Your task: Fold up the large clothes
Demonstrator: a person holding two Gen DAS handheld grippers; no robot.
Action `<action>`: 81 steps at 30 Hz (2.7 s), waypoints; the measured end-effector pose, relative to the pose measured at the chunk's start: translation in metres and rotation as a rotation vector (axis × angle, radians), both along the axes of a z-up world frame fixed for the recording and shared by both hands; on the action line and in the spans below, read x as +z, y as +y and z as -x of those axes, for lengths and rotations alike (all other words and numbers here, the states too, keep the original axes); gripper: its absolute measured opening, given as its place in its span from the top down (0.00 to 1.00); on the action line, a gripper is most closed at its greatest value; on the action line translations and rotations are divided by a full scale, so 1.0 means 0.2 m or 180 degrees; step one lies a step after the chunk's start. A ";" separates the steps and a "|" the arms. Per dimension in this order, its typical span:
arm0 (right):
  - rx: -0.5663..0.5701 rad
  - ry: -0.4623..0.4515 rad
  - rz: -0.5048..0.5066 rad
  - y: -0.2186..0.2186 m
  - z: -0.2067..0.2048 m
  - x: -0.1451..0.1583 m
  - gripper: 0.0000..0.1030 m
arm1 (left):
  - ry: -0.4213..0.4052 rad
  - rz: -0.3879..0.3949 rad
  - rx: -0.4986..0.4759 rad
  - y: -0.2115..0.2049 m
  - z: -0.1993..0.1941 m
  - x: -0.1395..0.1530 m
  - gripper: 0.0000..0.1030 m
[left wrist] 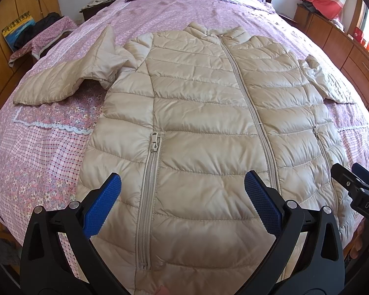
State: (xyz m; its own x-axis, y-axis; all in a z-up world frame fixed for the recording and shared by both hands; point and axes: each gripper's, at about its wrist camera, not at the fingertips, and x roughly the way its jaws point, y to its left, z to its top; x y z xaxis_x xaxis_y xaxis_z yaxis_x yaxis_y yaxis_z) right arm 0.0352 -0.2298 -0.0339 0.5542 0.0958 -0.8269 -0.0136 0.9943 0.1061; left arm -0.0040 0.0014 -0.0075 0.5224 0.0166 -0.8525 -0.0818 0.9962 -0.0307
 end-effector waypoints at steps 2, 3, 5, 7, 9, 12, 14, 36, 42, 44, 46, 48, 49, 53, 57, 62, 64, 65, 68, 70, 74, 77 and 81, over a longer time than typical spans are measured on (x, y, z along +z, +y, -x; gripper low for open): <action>-0.0001 0.0002 -0.0001 0.00 0.00 0.00 0.05 | 0.0000 -0.0002 0.0000 0.00 0.00 0.00 0.03; -0.0002 0.0004 -0.0003 0.00 0.00 0.00 0.05 | 0.0002 -0.0006 -0.0002 0.00 0.00 0.00 0.03; -0.0009 0.0005 -0.0005 0.00 0.00 0.00 0.05 | 0.0008 -0.0013 0.0000 0.00 0.00 0.00 0.03; -0.0016 0.0007 -0.0014 -0.01 0.00 -0.01 0.05 | 0.0013 -0.0016 0.0003 0.00 0.00 0.00 0.03; -0.0025 0.0009 -0.0018 -0.02 0.00 -0.01 0.05 | 0.0017 -0.0020 0.0004 0.00 0.00 0.00 0.03; -0.0055 0.0036 -0.0083 -0.07 -0.01 -0.02 0.05 | 0.0037 -0.0031 0.0002 -0.01 -0.01 -0.01 0.03; -0.0102 0.0066 -0.0170 -0.11 -0.03 -0.02 0.05 | 0.0047 -0.0038 0.0000 -0.02 -0.02 -0.01 0.03; -0.1109 -0.0109 -0.0401 -1.18 -0.63 0.00 0.05 | 0.0231 -0.0100 -0.0120 -0.22 -0.19 -0.11 0.03; -0.1295 -0.0136 -0.0290 -1.38 -0.88 -0.01 0.05 | 0.0331 -0.0113 -0.0095 -0.24 -0.21 -0.14 0.03; -0.1352 -0.0124 -0.0233 -1.44 -0.98 -0.03 0.05 | 0.0353 -0.0110 -0.0092 -0.24 -0.22 -0.16 0.03; -0.1419 -0.0133 -0.0225 -1.50 -1.05 -0.04 0.05 | 0.0377 -0.0113 -0.0094 -0.24 -0.23 -0.18 0.03; -0.1476 -0.0114 -0.0235 -1.55 -1.11 -0.06 0.05 | 0.0395 -0.0118 -0.0097 -0.24 -0.23 -0.19 0.03; -0.1505 -0.0110 -0.0278 -1.58 -1.15 -0.07 0.05 | 0.0407 -0.0128 -0.0102 -0.24 -0.23 -0.20 0.03; -0.1525 -0.0219 -0.0482 -1.63 -1.23 -0.08 0.05 | 0.0437 -0.0129 -0.0113 -0.25 -0.24 -0.23 0.03; -0.1724 -0.0052 -0.0699 -1.69 -1.32 -0.20 0.05 | 0.0416 -0.0102 -0.0096 -0.25 -0.24 -0.26 0.03; -0.1659 0.0068 -0.0479 -1.65 -1.34 -0.24 0.05 | 0.0349 -0.0126 -0.0100 -0.25 -0.22 -0.27 0.03; -0.1644 0.0101 -0.0390 -1.63 -1.34 -0.22 0.13 | 0.0338 -0.0123 -0.0105 -0.25 -0.22 -0.27 0.03; -0.1646 0.0072 -0.0367 -1.63 -1.34 -0.21 0.29 | 0.0332 -0.0123 -0.0106 -0.25 -0.22 -0.27 0.03; -0.1500 -0.0094 -0.0435 -1.60 -1.28 -0.14 0.74 | 0.0300 -0.0129 -0.0111 -0.24 -0.19 -0.27 0.03; -0.1380 -0.0179 -0.0379 -1.55 -1.23 -0.08 0.88 | 0.0284 -0.0131 -0.0118 -0.24 -0.18 -0.27 0.03; -0.1090 -0.0467 -0.0164 -1.45 -1.10 0.07 0.91 | 0.0265 -0.0124 -0.0130 -0.23 -0.17 -0.27 0.03; -0.0919 -0.0596 -0.0235 -1.39 -0.99 0.16 0.91 | 0.0241 -0.0120 -0.0126 -0.23 -0.15 -0.26 0.03; -0.0593 -0.0714 -0.0191 -1.26 -0.84 0.29 0.91 | 0.0193 -0.0128 -0.0121 -0.23 -0.13 -0.25 0.03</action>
